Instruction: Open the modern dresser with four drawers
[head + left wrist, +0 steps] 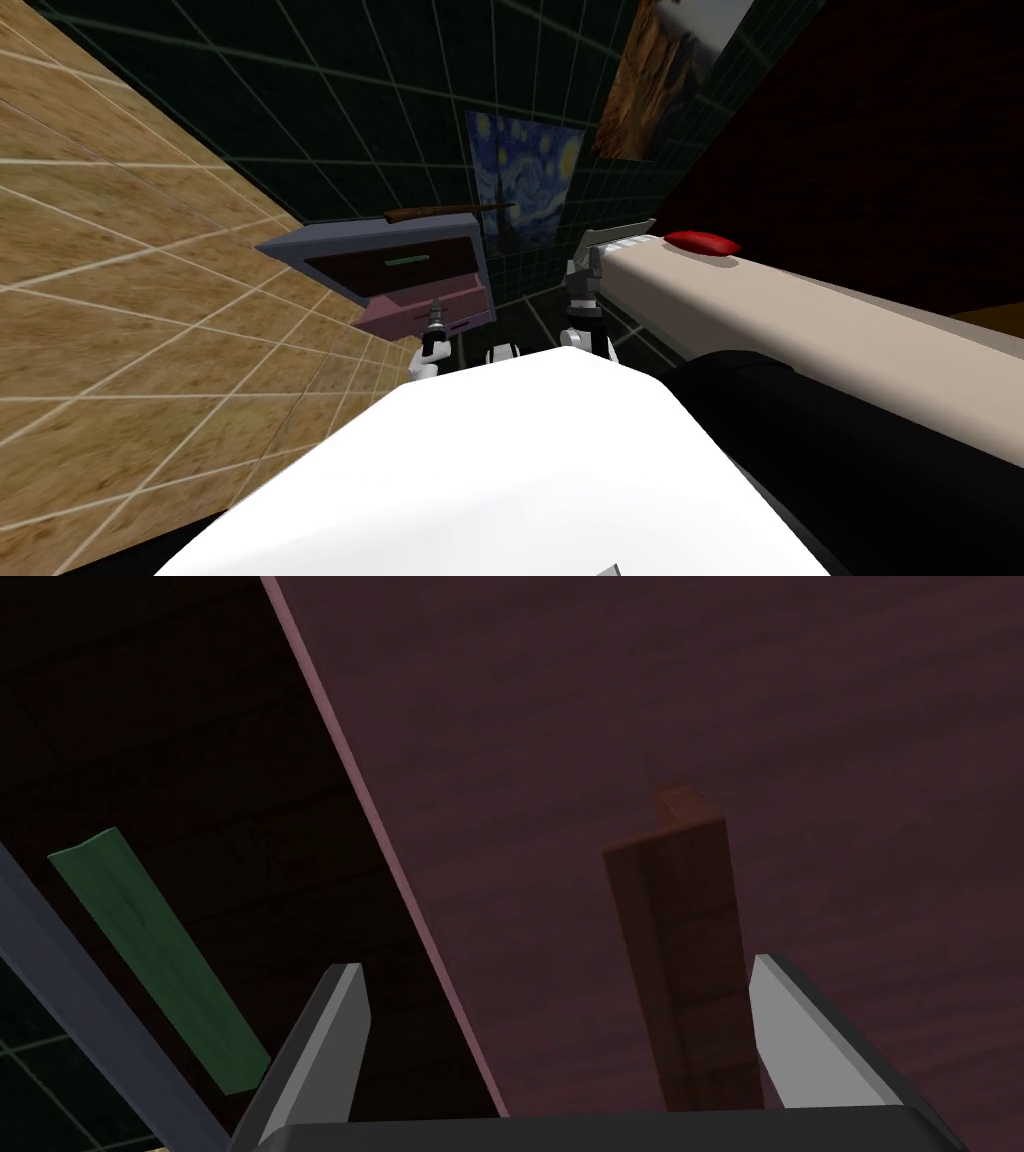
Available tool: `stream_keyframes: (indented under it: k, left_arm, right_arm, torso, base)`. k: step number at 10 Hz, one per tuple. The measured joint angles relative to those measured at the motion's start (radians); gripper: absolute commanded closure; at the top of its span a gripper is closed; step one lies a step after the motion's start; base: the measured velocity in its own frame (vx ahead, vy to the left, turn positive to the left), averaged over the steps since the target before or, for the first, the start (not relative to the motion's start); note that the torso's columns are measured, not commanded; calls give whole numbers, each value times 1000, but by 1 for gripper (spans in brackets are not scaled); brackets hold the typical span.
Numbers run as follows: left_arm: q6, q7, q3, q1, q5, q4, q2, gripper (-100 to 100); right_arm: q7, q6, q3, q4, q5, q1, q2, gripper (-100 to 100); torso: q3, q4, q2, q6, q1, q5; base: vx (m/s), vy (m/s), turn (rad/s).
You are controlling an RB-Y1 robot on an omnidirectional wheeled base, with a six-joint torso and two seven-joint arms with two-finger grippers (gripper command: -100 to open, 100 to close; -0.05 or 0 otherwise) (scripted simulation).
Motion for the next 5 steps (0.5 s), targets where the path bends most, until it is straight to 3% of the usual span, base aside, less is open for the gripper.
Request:
stream_keyframes:
  k: [1, 3, 5]
  left_arm:
    - [15, -7, 31, -29, 3, 15, 5, -100]
    - [31, -19, 89, -93, 9, 69, 14, -100]
    - [74, -26, 145, -128, 14, 69, 19, -100]
  right_arm:
    - [0, 0, 0, 0, 0, 0, 0, 0]
    - [0, 0, 0, 0, 0, 0, 0, 0]
    - [0, 0, 0, 0, 0, 0, 0, 0]
  torso:
    - [1, 1, 2, 1, -1, 0]
    - [2, 2, 4, -2, -2, -2]
    - [5, 6, 9, 2, -5, -3]
  base:
    - [-172, -12, -282]
    - [-123, -16, -132]
    - [-126, 5, -202]
